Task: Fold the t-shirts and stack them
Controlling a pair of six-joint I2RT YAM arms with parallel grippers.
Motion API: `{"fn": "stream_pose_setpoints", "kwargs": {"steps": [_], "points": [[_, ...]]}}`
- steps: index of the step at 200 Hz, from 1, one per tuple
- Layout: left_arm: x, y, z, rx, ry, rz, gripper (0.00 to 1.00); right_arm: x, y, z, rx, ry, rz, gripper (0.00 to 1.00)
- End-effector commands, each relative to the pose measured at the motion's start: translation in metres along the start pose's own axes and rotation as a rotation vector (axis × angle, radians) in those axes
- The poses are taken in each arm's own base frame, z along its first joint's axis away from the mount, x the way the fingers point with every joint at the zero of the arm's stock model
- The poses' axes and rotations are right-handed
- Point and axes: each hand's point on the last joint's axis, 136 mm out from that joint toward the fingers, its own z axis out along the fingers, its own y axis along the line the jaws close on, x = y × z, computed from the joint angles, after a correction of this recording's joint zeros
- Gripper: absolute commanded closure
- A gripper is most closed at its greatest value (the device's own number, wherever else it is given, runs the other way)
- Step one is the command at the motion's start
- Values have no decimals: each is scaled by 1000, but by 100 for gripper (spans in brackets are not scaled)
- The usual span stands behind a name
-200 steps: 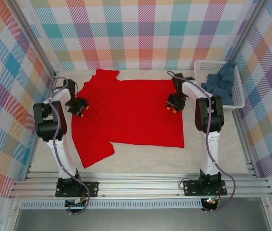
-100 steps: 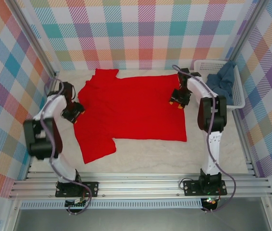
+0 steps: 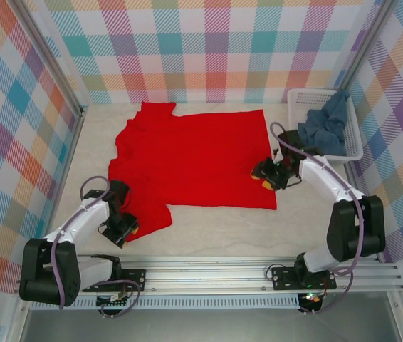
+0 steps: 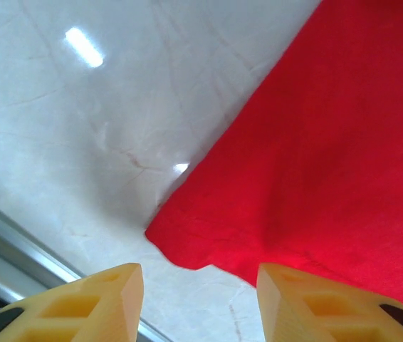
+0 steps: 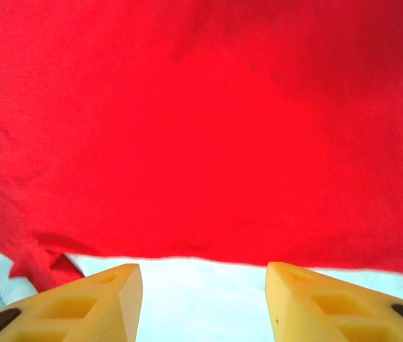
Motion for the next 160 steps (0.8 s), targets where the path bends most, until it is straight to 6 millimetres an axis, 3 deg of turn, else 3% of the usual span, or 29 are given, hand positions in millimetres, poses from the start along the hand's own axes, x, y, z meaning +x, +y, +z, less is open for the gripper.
{"fn": "stream_pose_setpoints", "kwargs": {"steps": [1, 55, 121, 132, 147, 160], "points": [[-2, -3, 2, -5, -1, -25, 57, 8, 14, -8, -96, 4, -22, 52], [-10, 9, -1, -52, -62, 0, 59, 20, 10, -10, -106, 19, -12, 53], [-8, 3, 19, -38, -33, 0, 63, 25, 0, -9, -76, 20, 13, 53], [-8, 3, 21, -43, -30, 0, 67, 26, -3, -8, -68, 19, 17, 53], [-9, 4, 24, -44, -37, 6, 82, 27, -7, -7, -57, 20, 24, 54], [-11, 1, 25, -30, -44, 10, 90, 28, -12, -5, -38, 15, 29, 55]]}}
